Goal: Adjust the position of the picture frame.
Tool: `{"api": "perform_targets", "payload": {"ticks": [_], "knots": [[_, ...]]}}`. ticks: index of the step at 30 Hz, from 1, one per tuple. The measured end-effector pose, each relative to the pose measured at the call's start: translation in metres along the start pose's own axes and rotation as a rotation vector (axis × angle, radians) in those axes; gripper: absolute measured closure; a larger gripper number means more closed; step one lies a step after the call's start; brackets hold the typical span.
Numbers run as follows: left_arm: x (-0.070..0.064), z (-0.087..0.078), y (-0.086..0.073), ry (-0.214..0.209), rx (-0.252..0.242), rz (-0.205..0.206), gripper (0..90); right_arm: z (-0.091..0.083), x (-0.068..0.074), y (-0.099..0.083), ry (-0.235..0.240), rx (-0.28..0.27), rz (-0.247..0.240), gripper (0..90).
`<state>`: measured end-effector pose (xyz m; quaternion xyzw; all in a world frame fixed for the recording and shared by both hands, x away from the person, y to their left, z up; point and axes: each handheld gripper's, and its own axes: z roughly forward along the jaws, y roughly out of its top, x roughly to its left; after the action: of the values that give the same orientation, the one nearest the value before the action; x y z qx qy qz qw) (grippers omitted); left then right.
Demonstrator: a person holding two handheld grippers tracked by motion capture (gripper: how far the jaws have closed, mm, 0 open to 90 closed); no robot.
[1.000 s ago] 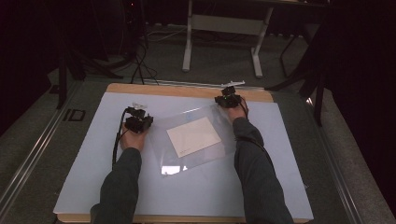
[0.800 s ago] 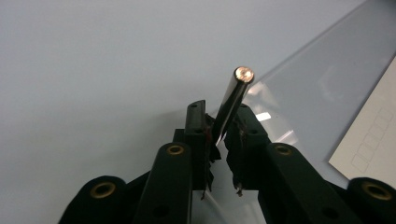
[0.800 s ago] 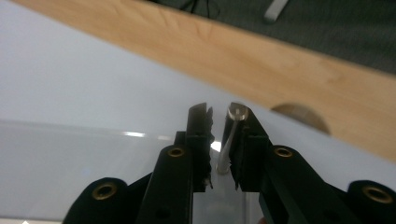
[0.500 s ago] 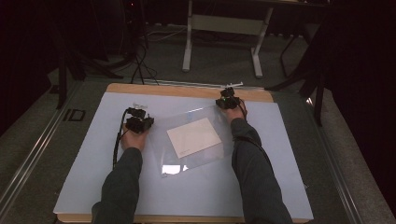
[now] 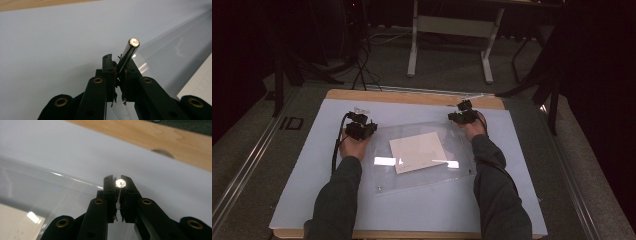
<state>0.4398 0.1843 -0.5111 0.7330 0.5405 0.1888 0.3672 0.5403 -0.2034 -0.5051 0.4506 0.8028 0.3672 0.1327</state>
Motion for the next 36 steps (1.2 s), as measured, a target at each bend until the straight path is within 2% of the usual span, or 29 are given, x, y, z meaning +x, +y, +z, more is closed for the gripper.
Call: {"api": "perform_targets", "payload": {"ticks": [2, 5, 8, 9, 10, 11, 15, 21, 23, 26, 28, 33, 36], "knots": [[0.002, -0.004, 0.003, -0.030, -0.003, -0.002, 83.0, -0.007, 0.002, -0.007, 0.011, 0.012, 0.000, 84.1], [0.004, -0.005, 0.003, -0.038, -0.004, 0.000, 82.8, -0.014, 0.006, -0.013, 0.019, 0.016, -0.005, 84.2], [0.006, -0.005, 0.003, -0.050, -0.006, -0.020, 82.8, -0.029, 0.016, -0.019, 0.018, 0.017, -0.027, 84.1], [0.005, -0.005, 0.003, -0.052, -0.004, -0.023, 82.9, -0.040, 0.023, -0.023, 0.008, 0.012, -0.042, 84.0], [0.005, -0.005, 0.003, -0.052, -0.004, -0.023, 82.9, -0.040, 0.023, -0.023, 0.008, 0.012, -0.042, 84.0], [0.005, -0.005, 0.003, -0.062, -0.008, -0.028, 82.8, -0.050, 0.026, -0.027, 0.010, -0.001, -0.056, 83.7], [-0.003, 0.001, 0.005, -0.070, 0.010, -0.020, 83.0, -0.061, 0.024, -0.035, -0.002, 0.003, -0.052, 83.4], [-0.013, 0.015, 0.006, -0.050, 0.051, -0.015, 83.1, -0.060, 0.016, -0.043, -0.017, 0.004, -0.026, 82.5], [-0.014, 0.019, 0.004, -0.042, 0.060, -0.009, 83.1, -0.053, 0.011, -0.048, -0.003, 0.024, -0.004, 82.5], [-0.015, 0.020, 0.003, -0.038, 0.061, -0.005, 83.2, -0.050, 0.009, -0.051, 0.005, 0.026, 0.005, 82.5], [-0.014, 0.023, -0.001, -0.040, 0.069, -0.012, 83.2, -0.046, 0.007, -0.057, 0.023, 0.017, 0.031, 82.1], [-0.017, 0.021, -0.003, -0.015, 0.065, -0.014, 83.4, -0.046, 0.008, -0.060, 0.034, 0.015, 0.031, 81.8], [-0.016, 0.020, -0.004, -0.014, 0.063, -0.017, 83.3, -0.045, 0.008, -0.061, 0.041, 0.012, 0.028, 81.7]]}}
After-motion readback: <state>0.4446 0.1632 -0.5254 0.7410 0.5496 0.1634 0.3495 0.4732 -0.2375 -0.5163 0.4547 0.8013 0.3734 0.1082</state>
